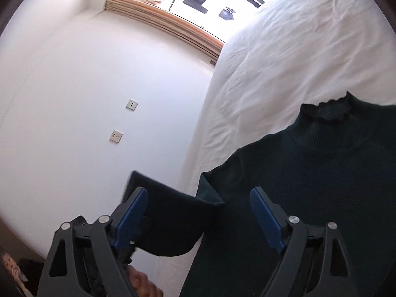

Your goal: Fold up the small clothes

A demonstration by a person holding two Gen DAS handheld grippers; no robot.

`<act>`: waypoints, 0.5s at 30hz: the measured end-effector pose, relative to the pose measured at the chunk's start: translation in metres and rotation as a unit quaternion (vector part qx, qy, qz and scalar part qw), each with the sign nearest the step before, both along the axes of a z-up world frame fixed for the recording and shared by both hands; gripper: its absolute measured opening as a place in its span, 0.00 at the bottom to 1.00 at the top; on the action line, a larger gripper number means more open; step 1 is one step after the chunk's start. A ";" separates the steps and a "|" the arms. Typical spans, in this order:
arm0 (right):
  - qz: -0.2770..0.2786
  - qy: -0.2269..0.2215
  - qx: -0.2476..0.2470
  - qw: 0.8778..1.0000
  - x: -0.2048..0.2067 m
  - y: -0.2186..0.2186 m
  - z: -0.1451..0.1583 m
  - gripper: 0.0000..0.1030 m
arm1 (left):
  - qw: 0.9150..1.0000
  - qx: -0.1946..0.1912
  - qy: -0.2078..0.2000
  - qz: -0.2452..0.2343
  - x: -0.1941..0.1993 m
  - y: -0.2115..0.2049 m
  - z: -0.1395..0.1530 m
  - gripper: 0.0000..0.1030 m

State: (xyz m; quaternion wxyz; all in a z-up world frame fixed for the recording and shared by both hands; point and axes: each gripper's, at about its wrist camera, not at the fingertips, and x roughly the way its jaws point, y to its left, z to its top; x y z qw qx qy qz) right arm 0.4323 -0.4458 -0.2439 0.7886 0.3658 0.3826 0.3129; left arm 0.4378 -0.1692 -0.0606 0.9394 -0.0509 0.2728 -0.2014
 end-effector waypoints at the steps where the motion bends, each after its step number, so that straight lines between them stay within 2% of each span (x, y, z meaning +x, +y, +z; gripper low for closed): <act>1: 0.006 -0.004 -0.004 1.000 -0.002 0.002 0.004 0.90 | 1.000 0.022 -0.006 0.001 -0.002 -0.010 -0.010 0.10; 5: 0.052 -0.003 -0.039 0.998 -0.005 0.021 0.008 0.90 | 0.992 0.124 -0.036 0.001 -0.025 -0.030 -0.057 0.10; 9: 0.066 0.028 -0.064 0.995 -0.012 0.021 -0.008 0.88 | 0.973 0.221 -0.072 0.000 -0.046 -0.068 -0.095 0.10; 12: 0.063 0.045 -0.068 0.995 -0.013 0.016 -0.018 0.79 | 0.957 0.277 -0.090 0.001 -0.050 -0.091 -0.117 0.10; 15: 0.067 0.057 -0.069 0.994 -0.012 0.012 -0.022 0.70 | 0.942 0.316 -0.111 -0.001 -0.047 -0.091 -0.124 0.10</act>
